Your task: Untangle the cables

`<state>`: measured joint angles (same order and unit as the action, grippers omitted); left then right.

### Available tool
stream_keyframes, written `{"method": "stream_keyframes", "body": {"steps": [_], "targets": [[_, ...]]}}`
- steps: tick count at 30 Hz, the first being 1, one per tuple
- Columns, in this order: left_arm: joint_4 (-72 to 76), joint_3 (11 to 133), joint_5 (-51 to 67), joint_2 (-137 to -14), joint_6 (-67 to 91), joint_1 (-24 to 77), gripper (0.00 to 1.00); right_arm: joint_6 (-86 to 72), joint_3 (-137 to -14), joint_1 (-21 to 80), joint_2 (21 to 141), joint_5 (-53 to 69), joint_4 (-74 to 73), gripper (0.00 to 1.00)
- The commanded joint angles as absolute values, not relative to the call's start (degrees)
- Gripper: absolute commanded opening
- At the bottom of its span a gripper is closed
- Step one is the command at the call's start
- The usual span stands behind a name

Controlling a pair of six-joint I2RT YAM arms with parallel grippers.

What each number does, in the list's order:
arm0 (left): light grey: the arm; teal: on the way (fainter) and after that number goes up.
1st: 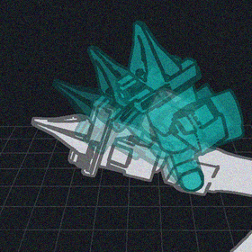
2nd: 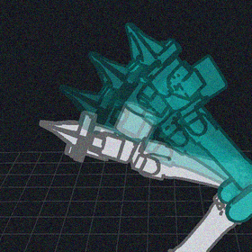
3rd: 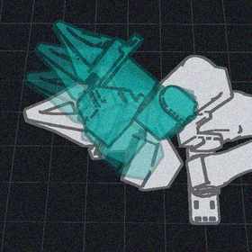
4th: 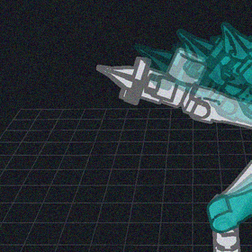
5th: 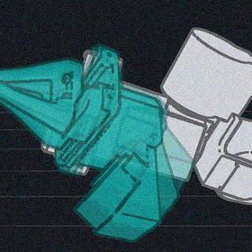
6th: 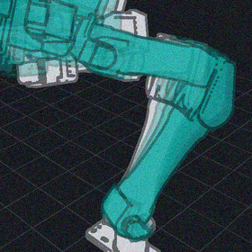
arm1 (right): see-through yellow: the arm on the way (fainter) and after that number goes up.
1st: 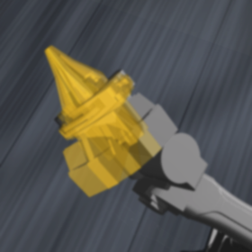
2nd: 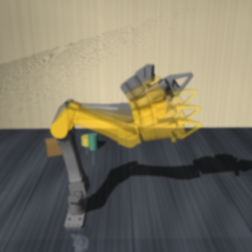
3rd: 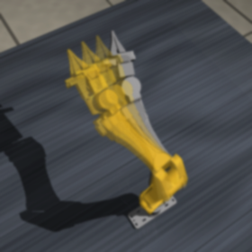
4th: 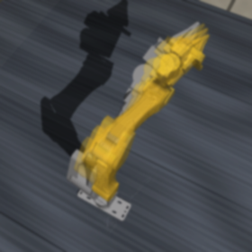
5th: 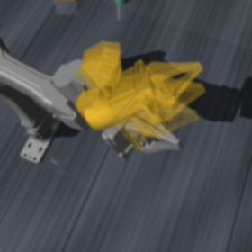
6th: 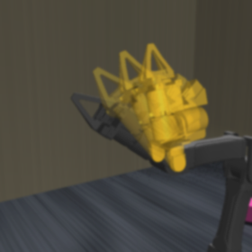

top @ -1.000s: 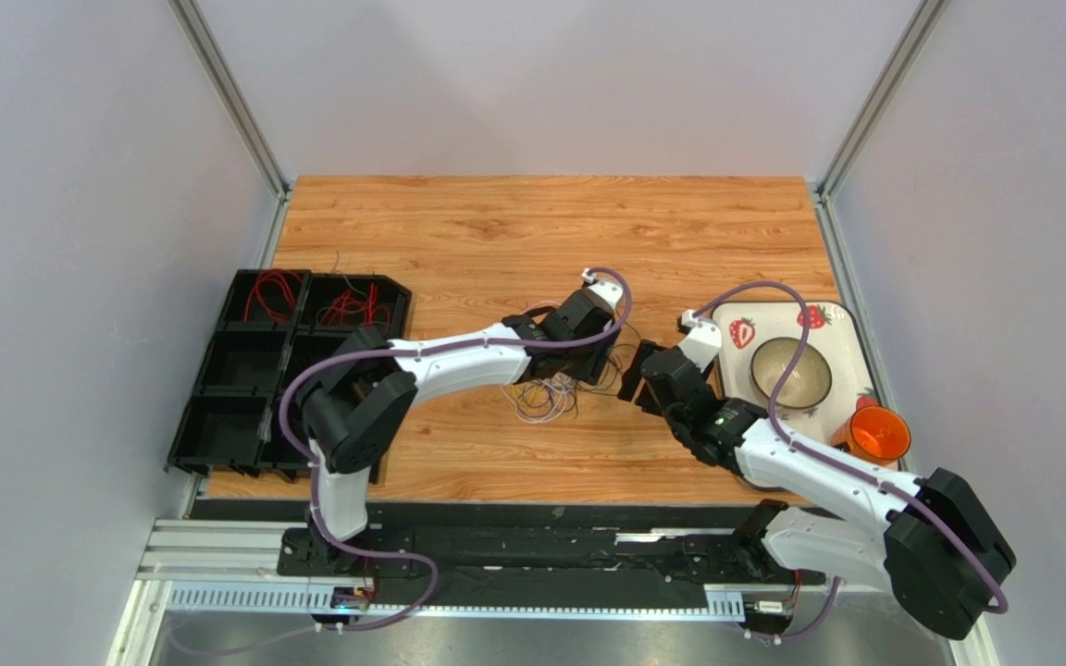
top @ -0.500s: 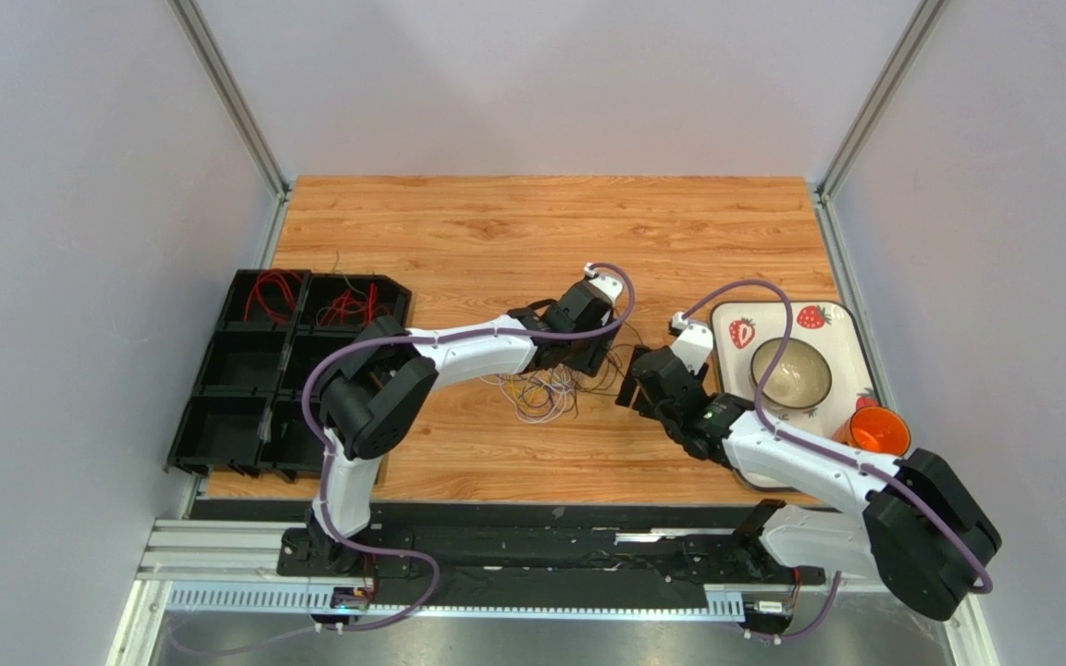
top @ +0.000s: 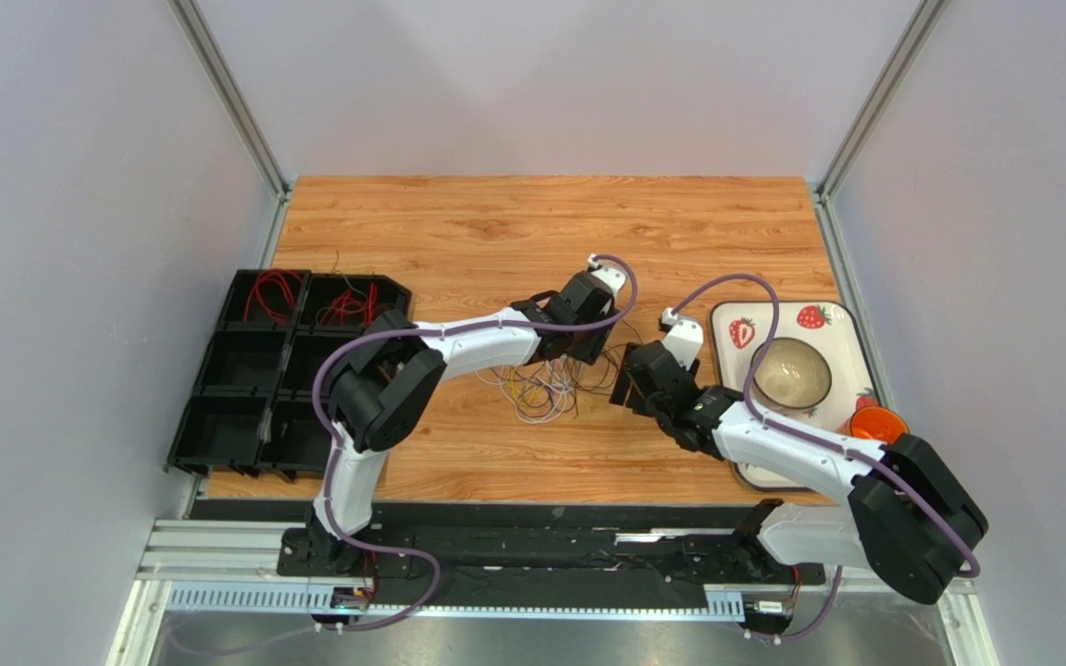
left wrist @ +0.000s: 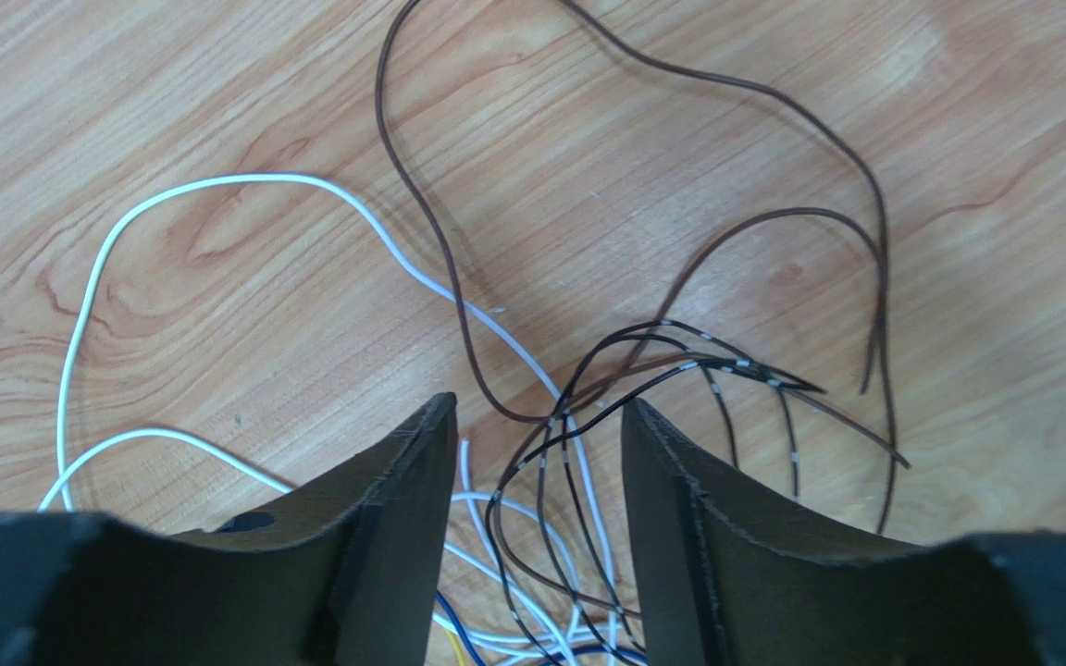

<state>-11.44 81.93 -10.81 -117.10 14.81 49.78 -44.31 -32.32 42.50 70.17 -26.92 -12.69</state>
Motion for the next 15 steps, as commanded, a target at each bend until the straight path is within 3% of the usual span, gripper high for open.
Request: {"method": "stream_keyframes", "body": {"steps": [1, 2, 6, 15], "targets": [[-10.46, 84.29, -9.58, -118.04, 14.06, 49.39, 0.45, -44.38, -33.67, 42.36, 69.26, -27.77, -11.95, 0.69], [-10.63, 84.55, -9.49, -118.21, 14.06, 49.39, 0.40, -44.30, -33.58, 42.36, 69.00, -27.77, -11.61, 0.69], [-10.98, 85.60, -8.70, -117.77, 13.80, 49.39, 0.00, -44.30, -33.49, 42.36, 69.17, -27.69, -11.34, 0.69], [-21.95, 92.01, -13.62, -109.09, 14.24, 47.90, 0.00, -44.47, -33.66, 42.36, 69.61, -27.77, -11.60, 0.68]]}}
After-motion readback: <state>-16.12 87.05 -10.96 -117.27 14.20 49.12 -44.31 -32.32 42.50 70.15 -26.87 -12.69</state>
